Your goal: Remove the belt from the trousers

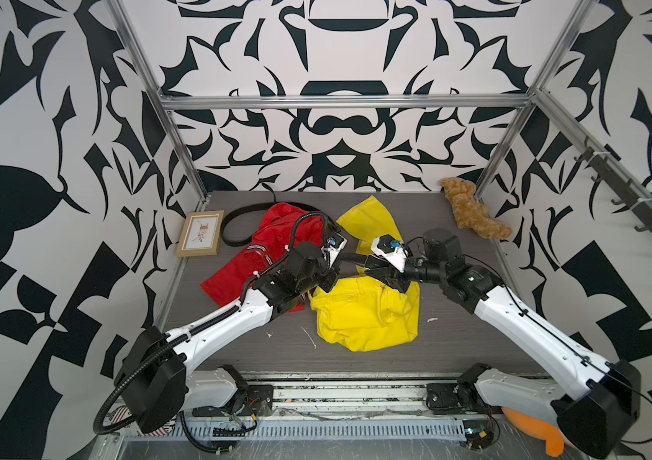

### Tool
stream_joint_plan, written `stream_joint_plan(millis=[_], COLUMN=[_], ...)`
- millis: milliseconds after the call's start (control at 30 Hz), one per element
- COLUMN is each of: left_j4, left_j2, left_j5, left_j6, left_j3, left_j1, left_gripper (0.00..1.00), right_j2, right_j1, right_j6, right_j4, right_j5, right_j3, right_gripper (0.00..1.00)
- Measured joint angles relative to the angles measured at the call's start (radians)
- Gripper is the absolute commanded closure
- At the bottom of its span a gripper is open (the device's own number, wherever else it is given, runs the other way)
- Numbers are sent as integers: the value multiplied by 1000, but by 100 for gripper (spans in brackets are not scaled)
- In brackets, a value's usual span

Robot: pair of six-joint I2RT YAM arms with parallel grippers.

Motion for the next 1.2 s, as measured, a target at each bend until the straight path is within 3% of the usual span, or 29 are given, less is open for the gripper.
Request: stream_joint_plan(millis=[100, 367, 533, 700, 833, 933, 967, 1033, 1100, 1133, 1200], left_j4=[8, 143, 263, 283, 278, 272, 264, 247, 224, 212, 183], left_j2=[14, 14, -5, -77, -106, -106, -106, -101, -87, -79, -61], left_j5=[-71, -113, -121, -65, -19, 6, 12, 23, 29, 31, 26], left_j6=[30, 174, 264, 321, 358, 379, 385, 399, 410, 410, 397], left_j3=[-24, -34, -71, -87, -87, -87, -85, -81, -74, -67, -39], left_j1=[-26, -85, -112, -115, -116, -115, -114, -113, -112, -112, -112], left_gripper=[45, 40, 41, 50, 49, 61, 70, 98, 100, 100, 100], right_j2=[21, 52, 54, 58, 64, 84, 92, 103, 112, 114, 116], right_j1=[-13, -16, -16, -24, -32, -36, -37, -39, -40, -40, -41], right_j6=[4, -1, -7, -23, -29, -32, -32, -31, -30, -29, -28], right_j4=[-21, -55, -71, -97, -113, -127, -131, -135, -136, -138, -143], right_j5=[-25, -91, -109, -137, -169, -192, -198, -208, -212, -204, -183], right_j3=[3, 27, 28, 48, 72, 85, 88, 93, 104, 107, 107], right_gripper=[100, 100, 100, 100, 100, 100, 100, 100, 100, 93, 58])
